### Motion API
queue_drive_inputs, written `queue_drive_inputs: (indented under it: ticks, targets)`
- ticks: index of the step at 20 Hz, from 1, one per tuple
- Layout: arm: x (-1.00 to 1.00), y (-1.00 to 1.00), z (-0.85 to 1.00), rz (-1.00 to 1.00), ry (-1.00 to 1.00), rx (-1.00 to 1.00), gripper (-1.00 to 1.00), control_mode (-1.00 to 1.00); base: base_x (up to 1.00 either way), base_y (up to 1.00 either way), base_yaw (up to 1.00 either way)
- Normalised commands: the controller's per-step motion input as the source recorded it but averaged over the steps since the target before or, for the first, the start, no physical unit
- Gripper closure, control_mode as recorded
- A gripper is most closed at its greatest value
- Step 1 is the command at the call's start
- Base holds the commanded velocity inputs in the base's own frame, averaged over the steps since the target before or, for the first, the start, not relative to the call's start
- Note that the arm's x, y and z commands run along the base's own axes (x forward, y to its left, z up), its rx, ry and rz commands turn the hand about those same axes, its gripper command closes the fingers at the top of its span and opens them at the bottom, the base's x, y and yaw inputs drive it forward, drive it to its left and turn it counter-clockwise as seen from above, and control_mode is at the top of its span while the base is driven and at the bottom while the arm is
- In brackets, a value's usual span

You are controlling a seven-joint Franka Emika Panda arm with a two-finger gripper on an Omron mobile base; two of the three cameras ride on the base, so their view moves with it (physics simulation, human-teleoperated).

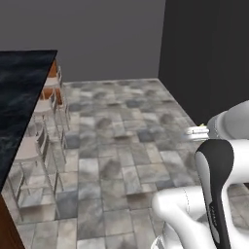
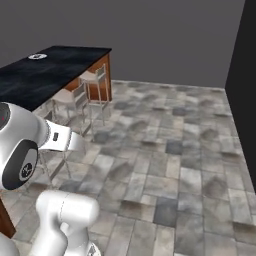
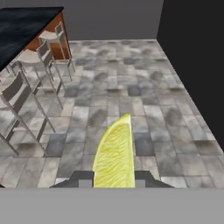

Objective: Take the lemon wedge from the fridge and place it on the plate with fish on the dining counter.

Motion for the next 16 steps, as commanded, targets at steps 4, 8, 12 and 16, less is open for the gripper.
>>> queue_drive_inputs:
  ticks: [4, 8, 12, 16]
  targets:
    - [0.0, 0.0, 0.0, 0.0, 0.0, 0.0, 1.0, 1.0, 1.0, -0.16, 0.0]
    - [0.0, 0.0, 0.0, 0.0, 0.0, 0.0, 1.0, 1.0, 1.0, -0.15, 0.0]
    - [0.0, 0.0, 0.0, 0.0, 0.0, 0.0, 1.0, 1.0, 1.0, -0.16, 0.0]
    - [0.0, 0.0, 0.0, 0.0, 0.0, 0.0, 1.0, 1.0, 1.0, -0.17, 0.0]
